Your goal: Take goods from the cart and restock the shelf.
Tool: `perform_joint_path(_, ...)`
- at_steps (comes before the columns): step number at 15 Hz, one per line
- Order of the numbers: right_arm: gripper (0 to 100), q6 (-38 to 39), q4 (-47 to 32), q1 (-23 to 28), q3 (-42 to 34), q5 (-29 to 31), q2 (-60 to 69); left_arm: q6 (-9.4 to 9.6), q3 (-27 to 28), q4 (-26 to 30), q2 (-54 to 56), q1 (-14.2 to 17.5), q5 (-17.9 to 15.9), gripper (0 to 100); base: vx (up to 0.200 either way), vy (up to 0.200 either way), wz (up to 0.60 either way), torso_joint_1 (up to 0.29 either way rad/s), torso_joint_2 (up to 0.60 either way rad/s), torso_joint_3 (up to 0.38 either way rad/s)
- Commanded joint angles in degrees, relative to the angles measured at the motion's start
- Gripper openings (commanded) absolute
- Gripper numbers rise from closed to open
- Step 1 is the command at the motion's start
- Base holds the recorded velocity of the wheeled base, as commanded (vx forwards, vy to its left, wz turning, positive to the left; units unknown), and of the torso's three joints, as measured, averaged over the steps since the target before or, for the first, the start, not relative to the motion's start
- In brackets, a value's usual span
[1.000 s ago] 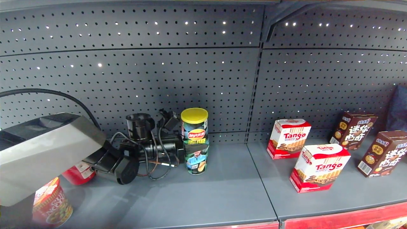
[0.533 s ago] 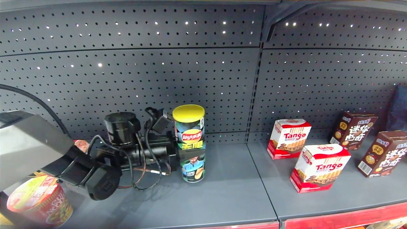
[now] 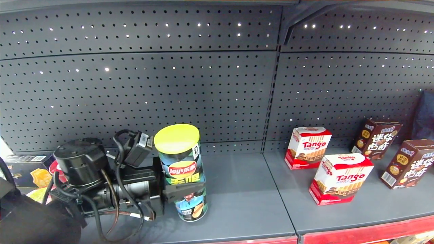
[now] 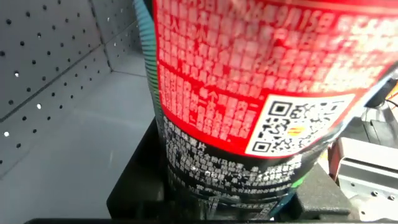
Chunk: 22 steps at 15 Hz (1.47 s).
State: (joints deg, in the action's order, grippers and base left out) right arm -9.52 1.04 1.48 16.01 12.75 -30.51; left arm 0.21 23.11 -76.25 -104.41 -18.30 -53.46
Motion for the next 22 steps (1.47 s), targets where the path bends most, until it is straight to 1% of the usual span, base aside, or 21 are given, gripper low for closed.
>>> perform_joint_path(1,0,-0.06,0.02,0.02,-0.01,-0.01,0.02,-0.03,-3.25,-1.97,1.32,-0.07,0.02,0,0.0,0.0,0.0,0.0,0.0,0.0)
perform_joint_path(3,0,-0.06,0.02,0.02,-0.01,0.08,0.02,0.06,-5.36,-5.84,-0.97,-0.07,0.02,0,0.0,0.0,0.0,0.0,0.0,0.0)
perform_joint_path(5,0,-0.06,0.02,0.02,0.08,0.08,-0.07,0.06,-5.45,-7.86,-2.73,-0.25,0.02,0,0.0,0.0,0.0,0.0,0.0,0.0)
perform_joint_path(6,0,-0.06,0.02,0.02,0.08,0.08,-0.07,0.06,-5.45,-7.86,-2.73,-0.25,0.02,0,0.0,0.0,0.0,0.0,0.0,0.0)
perform_joint_path(7,0,-0.15,0.02,0.02,-0.01,0.08,-0.16,0.06,-5.54,-10.58,-5.71,-0.77,0.11,0,0.0,0.0,0.0,0.0,0.0,0.0)
perform_joint_path(10,0,-0.15,0.02,0.02,-0.1,0.08,-0.07,-0.03,-5.27,-13.22,-8.88,-1.21,0.81,0,0.0,0.0,0.0,0.0,0.0,0.0)
perform_joint_path(17,0,-0.15,0.02,0.02,-0.19,0.08,-0.07,0.23,-5.36,-13.75,-11.43,-1.3,0.9,0,0.0,0.0,0.0,0.0,0.0,0.0)
perform_joint_path(18,0,-0.15,0.02,0.02,-0.1,0.08,-0.07,0.41,-5.36,-13.75,-11.69,-1.39,0.9,100,0.0,0.0,0.0,0.0,0.0,0.0)
perform_joint_path(22,0,-0.15,0.02,0.02,-0.19,0.08,-0.07,0.41,-5.71,-13.75,-11.34,-1.92,0.9,100,0.0,0.0,0.0,0.0,0.0,0.0)
